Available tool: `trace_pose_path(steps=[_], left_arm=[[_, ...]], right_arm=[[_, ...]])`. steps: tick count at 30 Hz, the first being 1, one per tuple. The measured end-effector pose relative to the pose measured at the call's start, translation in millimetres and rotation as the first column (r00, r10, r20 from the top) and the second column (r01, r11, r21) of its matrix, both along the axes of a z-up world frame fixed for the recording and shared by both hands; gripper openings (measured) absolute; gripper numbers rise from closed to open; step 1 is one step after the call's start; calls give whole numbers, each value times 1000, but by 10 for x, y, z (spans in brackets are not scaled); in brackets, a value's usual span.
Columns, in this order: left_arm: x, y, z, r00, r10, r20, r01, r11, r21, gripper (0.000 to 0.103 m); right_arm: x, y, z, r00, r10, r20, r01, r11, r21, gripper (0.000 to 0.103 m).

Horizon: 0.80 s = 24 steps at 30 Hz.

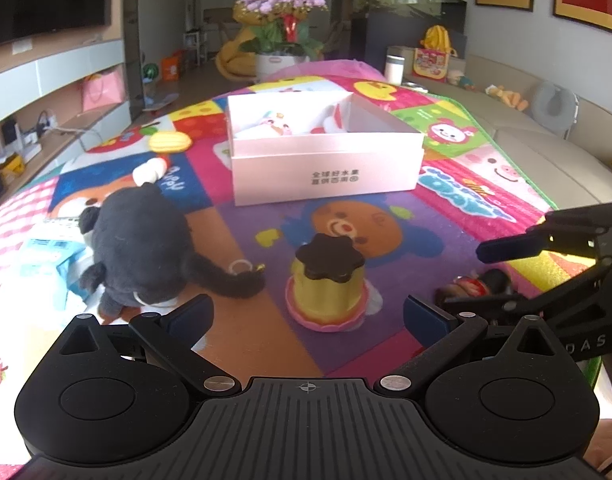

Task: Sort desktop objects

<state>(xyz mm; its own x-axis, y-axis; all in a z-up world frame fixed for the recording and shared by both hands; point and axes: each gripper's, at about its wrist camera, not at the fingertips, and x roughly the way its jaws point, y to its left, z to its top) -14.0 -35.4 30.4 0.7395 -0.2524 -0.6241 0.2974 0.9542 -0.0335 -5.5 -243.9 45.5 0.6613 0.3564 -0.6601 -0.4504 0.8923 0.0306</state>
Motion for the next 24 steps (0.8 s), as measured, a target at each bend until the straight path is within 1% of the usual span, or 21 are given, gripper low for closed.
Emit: trace_pose_path(steps=[2, 8, 9, 10, 11, 16, 19, 20, 21, 22, 24], left_arm=[[-10, 37, 9, 1000, 17, -3, -17, 1000, 6, 103], [-14, 126, -20, 999, 41, -24, -41, 999, 8, 103], [-8, 120, -33, 999, 39, -29, -39, 999, 7, 103], [0, 111, -47, 999, 35, -34, -35, 999, 6, 103], [8, 97, -59, 999, 31, -36, -30, 1000, 6, 103], [109, -73, -117, 1000, -9, -17, 10, 1000, 23, 103], [224, -178, -166, 999, -28, -25, 29, 999, 39, 102], [255, -216, -182, 999, -34, -33, 35, 998, 42, 99], [279, -244, -197, 998, -39, -42, 41, 998, 48, 88], [294, -274, -208, 998, -45, -46, 48, 997, 57, 84], [290, -314, -207, 998, -56, -33, 58, 996, 74, 81]], right_arm=[[16, 8, -26, 1000, -7, -18, 7, 1000, 15, 75], [-11, 35, -104, 995, -77, -65, 77, 997, 4, 75], [-26, 18, -107, 993, -94, -66, 95, 995, 6, 73], [-44, -3, -104, 992, -108, -62, 109, 994, 7, 64], [-57, -21, -94, 991, -119, -57, 119, 993, 2, 56], [-67, -206, -64, 976, -208, -56, 209, 978, 15, 56], [-85, -259, -62, 973, -222, -58, 223, 975, 13, 56], [-98, -260, -58, 974, -220, -56, 221, 975, 8, 56], [-109, -259, -51, 974, -218, -54, 218, 976, 4, 56], [-125, -258, -47, 975, -216, -52, 216, 976, 2, 56], [-154, -256, -35, 976, -212, -47, 212, 977, -2, 55]])
